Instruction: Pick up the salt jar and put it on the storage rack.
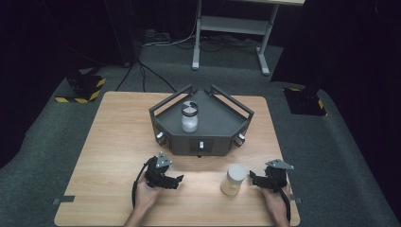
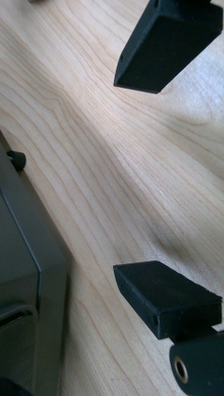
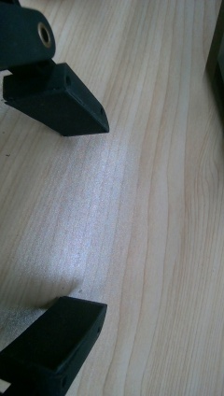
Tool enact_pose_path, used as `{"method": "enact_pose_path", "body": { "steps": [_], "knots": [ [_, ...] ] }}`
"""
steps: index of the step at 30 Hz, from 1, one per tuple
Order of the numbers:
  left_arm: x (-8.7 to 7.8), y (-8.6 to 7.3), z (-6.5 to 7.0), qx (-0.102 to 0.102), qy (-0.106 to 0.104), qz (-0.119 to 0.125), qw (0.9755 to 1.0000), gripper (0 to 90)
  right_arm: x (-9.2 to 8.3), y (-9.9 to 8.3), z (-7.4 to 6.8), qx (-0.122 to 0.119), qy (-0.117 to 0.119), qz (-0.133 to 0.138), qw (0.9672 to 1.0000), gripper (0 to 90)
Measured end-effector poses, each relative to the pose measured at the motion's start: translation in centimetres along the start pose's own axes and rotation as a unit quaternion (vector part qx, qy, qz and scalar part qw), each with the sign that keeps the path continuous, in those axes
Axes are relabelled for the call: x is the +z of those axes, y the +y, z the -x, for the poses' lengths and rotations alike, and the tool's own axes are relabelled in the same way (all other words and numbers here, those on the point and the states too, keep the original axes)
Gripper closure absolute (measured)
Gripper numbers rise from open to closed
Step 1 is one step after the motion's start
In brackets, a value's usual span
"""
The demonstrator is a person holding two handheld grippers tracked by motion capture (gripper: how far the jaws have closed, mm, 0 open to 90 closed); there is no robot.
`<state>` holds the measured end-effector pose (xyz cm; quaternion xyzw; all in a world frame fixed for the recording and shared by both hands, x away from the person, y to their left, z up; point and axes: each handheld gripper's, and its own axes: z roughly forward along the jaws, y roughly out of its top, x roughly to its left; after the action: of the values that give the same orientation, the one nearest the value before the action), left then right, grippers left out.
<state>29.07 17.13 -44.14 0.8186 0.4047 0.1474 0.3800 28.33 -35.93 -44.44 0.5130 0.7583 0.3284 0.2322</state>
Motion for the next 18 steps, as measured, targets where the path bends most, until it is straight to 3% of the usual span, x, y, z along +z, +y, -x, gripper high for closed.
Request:
{"method": "enact_pose_path", "body": {
  "steps": [12, 18],
  "knots": [
    [1.0, 0.3, 1.3, 0.021, 0.026, -0.017, 0.9993, 9.3, 0.0, 0.0, 0.0, 0.0, 0.0, 0.0, 1.0, 11.7],
    [1.3, 0.2, 1.4, 0.016, 0.031, -0.013, 0.9993, 9.4, 0.0, 0.0, 0.0, 0.0, 0.0, 0.0, 1.0, 11.7]
  ]
}}
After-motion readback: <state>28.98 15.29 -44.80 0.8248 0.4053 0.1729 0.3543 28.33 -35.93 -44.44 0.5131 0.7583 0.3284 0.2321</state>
